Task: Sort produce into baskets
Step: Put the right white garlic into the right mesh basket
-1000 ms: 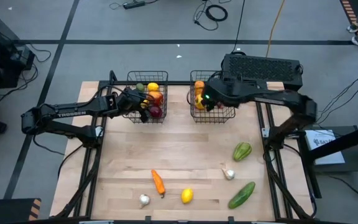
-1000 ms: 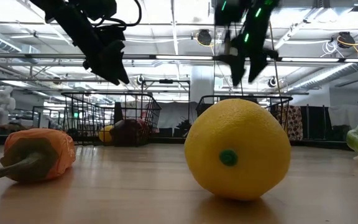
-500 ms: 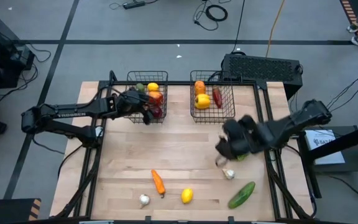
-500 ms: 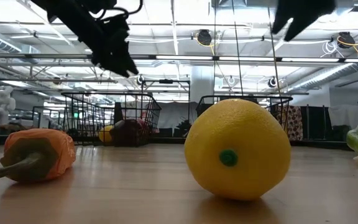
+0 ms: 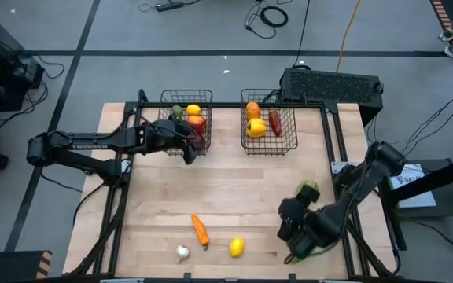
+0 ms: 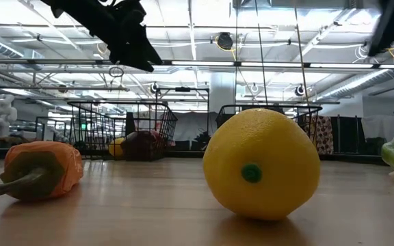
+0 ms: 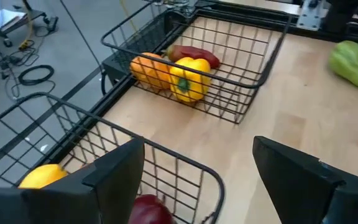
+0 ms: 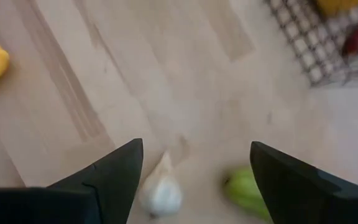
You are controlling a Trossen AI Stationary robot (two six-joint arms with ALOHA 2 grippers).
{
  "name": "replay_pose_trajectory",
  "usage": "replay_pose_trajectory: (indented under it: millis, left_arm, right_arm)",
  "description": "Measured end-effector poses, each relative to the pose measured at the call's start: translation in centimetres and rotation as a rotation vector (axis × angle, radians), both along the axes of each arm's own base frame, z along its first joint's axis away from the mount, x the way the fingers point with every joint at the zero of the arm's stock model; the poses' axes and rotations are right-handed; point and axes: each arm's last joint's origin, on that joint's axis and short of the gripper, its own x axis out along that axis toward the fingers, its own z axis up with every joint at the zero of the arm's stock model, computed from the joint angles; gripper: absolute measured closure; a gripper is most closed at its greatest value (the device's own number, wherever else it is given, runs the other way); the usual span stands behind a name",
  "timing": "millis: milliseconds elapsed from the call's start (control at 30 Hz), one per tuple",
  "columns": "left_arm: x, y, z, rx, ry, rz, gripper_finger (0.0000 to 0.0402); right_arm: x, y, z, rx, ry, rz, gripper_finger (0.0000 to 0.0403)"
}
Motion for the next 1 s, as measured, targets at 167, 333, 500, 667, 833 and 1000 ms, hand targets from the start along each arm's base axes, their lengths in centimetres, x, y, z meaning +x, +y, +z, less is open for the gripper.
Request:
replay_pose_trajectory:
  millis: [167,333,500,667,833,1000]
  left_arm:
    - [0.0,-0.9,-0.3,-0.008,0.041,-0.038,0.0096]
    - [0.0,-1.6,-0.4,-0.020,0.047,-0.058,0.0096]
    - [0.0,-1.8,-0.5,-0.027,0.048,-0.064,0.0096]
    - [0.0,-2.0,-0.5,-0.028,0.051,-0.071,0.0096]
    - [0.0,-2.0,-0.5,-0.028,0.051,-0.072,0.0096]
    - [0.0,-2.0,-0.5,-0.027,0.051,-0.073,0.0096]
  right_arm:
    - [-0.1,2.0,-3.0,-0.012,0.043,-0.111,0.0122]
    - [0.1,2.7,-4.9,0.002,0.124,-0.181,0.0104]
    - [0.9,2.3,-5.8,0.037,0.168,-0.279,0.0073]
    - [1.6,2.4,-6.8,0.034,0.170,-0.281,0.0058]
    - [1.9,2.6,-8.0,0.009,0.194,-0.284,0.0062]
    - [1.9,2.7,-8.8,0.006,0.213,-0.312,0.0070]
